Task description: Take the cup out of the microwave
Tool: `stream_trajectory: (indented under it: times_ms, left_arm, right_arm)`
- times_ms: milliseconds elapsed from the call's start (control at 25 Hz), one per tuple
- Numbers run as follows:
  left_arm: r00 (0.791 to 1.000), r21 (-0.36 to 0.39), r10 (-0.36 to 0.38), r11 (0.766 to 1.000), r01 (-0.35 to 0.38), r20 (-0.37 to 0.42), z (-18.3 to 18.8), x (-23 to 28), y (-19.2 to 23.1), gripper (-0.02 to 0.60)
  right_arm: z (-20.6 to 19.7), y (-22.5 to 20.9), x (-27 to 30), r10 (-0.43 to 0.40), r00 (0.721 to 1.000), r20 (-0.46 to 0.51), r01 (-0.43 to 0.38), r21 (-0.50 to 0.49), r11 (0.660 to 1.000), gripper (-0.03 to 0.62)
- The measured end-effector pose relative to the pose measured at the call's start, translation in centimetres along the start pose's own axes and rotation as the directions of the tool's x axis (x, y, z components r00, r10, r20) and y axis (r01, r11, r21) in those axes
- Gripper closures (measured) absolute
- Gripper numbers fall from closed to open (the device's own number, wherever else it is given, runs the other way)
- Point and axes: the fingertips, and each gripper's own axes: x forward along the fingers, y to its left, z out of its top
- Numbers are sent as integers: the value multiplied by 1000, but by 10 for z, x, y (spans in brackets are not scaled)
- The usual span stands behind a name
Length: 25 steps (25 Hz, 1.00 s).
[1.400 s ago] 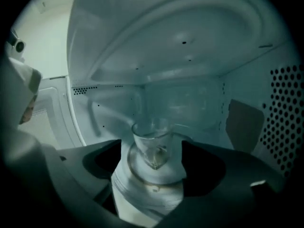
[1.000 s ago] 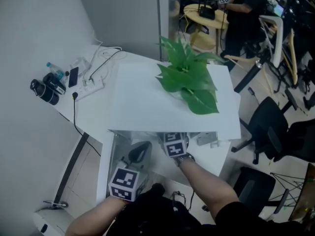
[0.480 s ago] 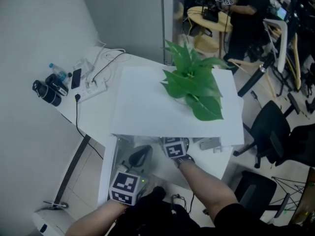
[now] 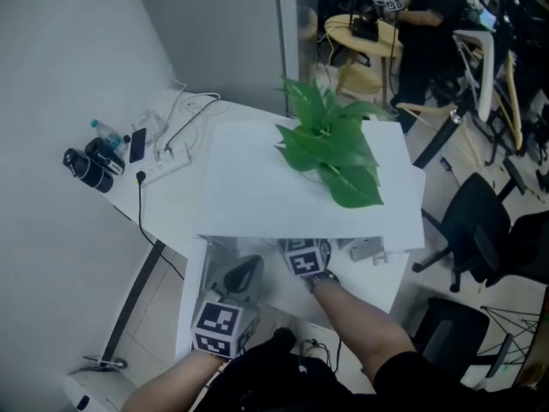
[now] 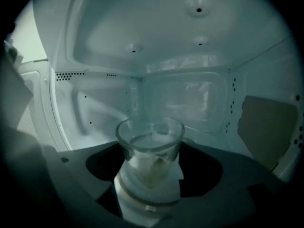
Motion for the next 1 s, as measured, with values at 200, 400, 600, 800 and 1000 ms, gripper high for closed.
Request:
stream_trajectory:
  times_ms: [200,400,600,800,1000]
  left_arm:
    - [1000,1,3,1000,-3,8,1,-4,-4,585]
    - [1000,-6,-1,1000,1,16,-1,-9,-14,586]
    - [1000,-3,1,1000,-1,28,-1,-17,-24,585]
    - [999,-4,9,1000,-8,41,-1,-25,-32,586]
    - [998,-9,16,1000,-16,52,-3,-32,-41,586]
  right_arm:
    - [-11,2,-13,4,1000,-7,-4,10,1000,217]
    - [-5,6,-33,19,1000,25,-20,33,999,218]
    - [-6,7,-52,24,999,36,-26,43,999,218]
    - [-3,12,-71,36,998,52,-38,44,998,220]
    - [-4,14,-90,43,998,54,-45,34,998,220]
